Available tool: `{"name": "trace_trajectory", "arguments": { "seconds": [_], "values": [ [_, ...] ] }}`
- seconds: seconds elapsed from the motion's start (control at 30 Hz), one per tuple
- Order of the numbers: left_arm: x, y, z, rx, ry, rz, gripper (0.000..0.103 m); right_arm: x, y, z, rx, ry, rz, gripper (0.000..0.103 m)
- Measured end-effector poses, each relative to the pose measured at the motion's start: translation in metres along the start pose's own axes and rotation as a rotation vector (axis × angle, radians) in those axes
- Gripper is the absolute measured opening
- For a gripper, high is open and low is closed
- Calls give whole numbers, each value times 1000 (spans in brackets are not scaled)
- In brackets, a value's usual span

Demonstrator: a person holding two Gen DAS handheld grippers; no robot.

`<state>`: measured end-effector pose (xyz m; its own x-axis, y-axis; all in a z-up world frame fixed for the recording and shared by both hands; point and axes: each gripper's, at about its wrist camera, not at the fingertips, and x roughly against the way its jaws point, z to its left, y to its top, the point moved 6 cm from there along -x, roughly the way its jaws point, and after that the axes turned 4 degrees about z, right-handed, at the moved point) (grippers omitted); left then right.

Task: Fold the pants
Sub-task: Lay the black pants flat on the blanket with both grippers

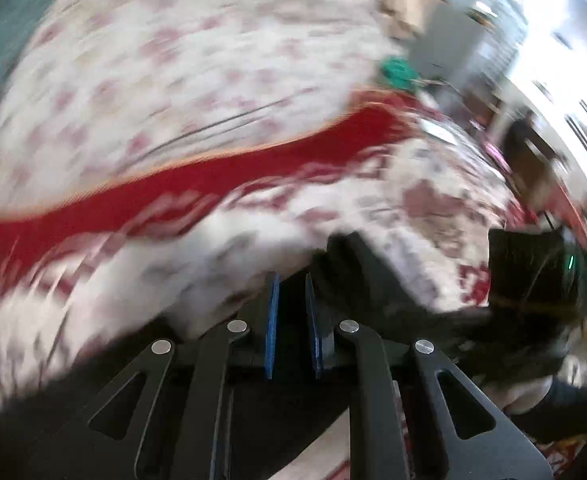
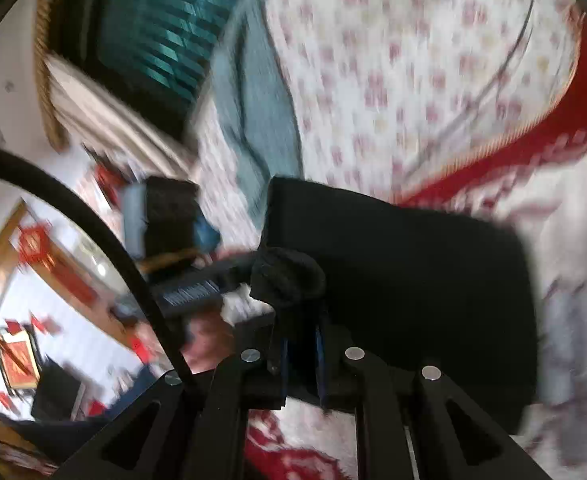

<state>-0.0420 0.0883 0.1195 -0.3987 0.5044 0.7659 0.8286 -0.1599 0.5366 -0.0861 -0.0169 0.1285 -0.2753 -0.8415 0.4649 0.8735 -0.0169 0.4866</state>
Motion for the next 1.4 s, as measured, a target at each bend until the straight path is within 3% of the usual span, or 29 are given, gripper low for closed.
{"name": "trace_trajectory", "arguments": {
  "seconds": [0.13, 0.2, 0.23, 0.3, 0.37, 0.4, 0.57, 0.63, 0.9, 1.03, 1.27, 1.4],
  "values": [
    [20, -31, 39, 121, 56, -27, 13, -65, -28, -17, -14, -67, 148, 17],
    [26, -38, 43, 151, 63, -35, 13, -67, -28, -14, 4, -56, 144, 22],
    [29, -41, 43, 156, 66, -43, 17, -61, -25, -11, 9, -27, 145, 32],
    [32, -45, 40, 169, 68, -50, 40, -45, -19, -8, -21, 18, 160, 50],
    [37, -50, 33, 190, 47, -67, 51, -13, -14, -1, 2, 35, 109, 50],
    [38, -52, 30, 198, 37, -75, 51, 8, -9, -2, 19, 13, 65, 50],
    [25, -63, 6, 191, 66, -65, 51, 66, 2, -43, -1, -204, -41, 50],
    [16, -67, -2, 185, 111, -51, 51, 69, 3, -66, -36, -295, -34, 50],
    [-9, -83, 5, 292, 268, -47, 51, 42, 19, -96, -76, -365, -21, 50],
    [-22, -88, 18, 339, 323, -25, 51, 30, 12, -102, 17, -539, 43, 51],
    [-15, -89, 18, 370, 311, -43, 51, 47, 14, -88, 29, -521, 10, 51],
    [1, -92, 19, 385, 353, -73, 51, 52, 16, -55, 75, -431, -34, 51]
  ]
}}
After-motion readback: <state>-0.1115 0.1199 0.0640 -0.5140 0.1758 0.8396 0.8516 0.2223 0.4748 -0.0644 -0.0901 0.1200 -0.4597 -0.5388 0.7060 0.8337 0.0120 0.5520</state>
